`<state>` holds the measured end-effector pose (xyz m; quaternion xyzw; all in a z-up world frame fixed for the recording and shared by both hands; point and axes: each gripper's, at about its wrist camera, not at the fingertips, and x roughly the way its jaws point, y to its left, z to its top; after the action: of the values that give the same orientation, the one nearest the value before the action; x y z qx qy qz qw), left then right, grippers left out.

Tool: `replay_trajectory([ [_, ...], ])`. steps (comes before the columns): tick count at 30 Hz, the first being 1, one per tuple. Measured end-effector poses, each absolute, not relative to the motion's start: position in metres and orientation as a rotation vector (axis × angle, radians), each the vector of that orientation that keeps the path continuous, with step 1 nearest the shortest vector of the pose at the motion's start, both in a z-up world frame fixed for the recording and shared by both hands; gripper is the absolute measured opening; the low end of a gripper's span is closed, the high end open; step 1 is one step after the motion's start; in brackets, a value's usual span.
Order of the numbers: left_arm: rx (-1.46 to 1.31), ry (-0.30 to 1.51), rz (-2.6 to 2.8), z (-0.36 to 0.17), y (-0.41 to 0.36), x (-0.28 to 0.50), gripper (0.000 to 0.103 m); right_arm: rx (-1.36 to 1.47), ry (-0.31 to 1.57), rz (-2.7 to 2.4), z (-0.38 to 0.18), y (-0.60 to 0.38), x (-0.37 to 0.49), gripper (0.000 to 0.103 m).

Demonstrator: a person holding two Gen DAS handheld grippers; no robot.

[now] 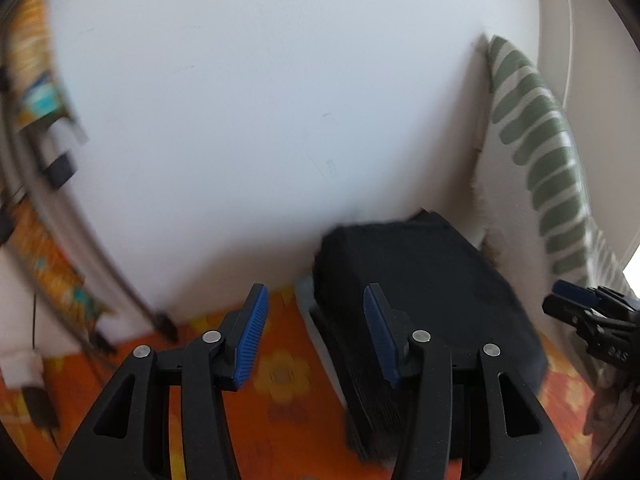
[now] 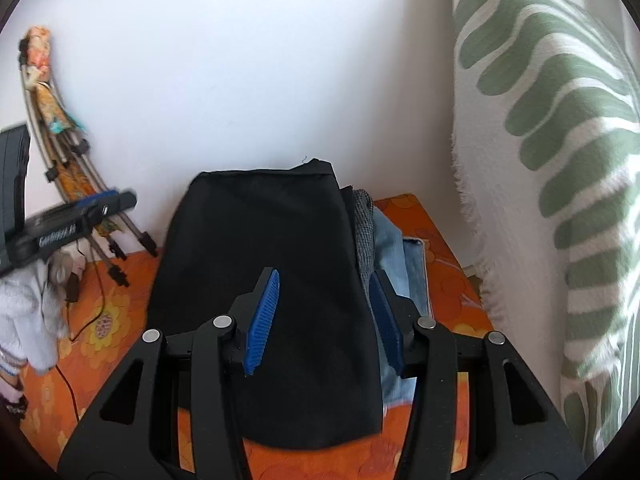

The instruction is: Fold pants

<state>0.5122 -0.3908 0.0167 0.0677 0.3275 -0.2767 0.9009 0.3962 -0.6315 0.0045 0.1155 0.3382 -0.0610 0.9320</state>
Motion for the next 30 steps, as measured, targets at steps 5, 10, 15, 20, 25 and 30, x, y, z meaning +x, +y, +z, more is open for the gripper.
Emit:
replay_trajectory([
  [5,0.129,0.676,-0.604,0.03,-0.37,0.45,0.049,0.223,0.659,-0.146,0.019,-0.614,0.353,0.05],
  [10,0.089,0.663,-0.636,0.046,-0.351,0.385,0.054,0.206,0.602,-0.174,0.038,-0.59,0.299,0.059],
  [15,0.046,0.633,-0.661,0.056,-0.326,0.326,0.059,0.169,0.548,-0.226,0.058,-0.562,0.246,0.071],
  [20,0.054,0.614,-0.674,0.056,-0.307,0.274,0.065,0.104,0.505,-0.275,0.069,-0.529,0.198,0.08],
  [25,0.066,0.588,-0.672,0.054,-0.292,0.236,0.067,0.067,0.479,-0.293,0.067,-0.5,0.163,0.088],
  [30,0.07,0.557,-0.639,0.05,-0.283,0.214,0.08,0.042,0.442,-0.306,0.068,-0.482,0.141,0.096],
])
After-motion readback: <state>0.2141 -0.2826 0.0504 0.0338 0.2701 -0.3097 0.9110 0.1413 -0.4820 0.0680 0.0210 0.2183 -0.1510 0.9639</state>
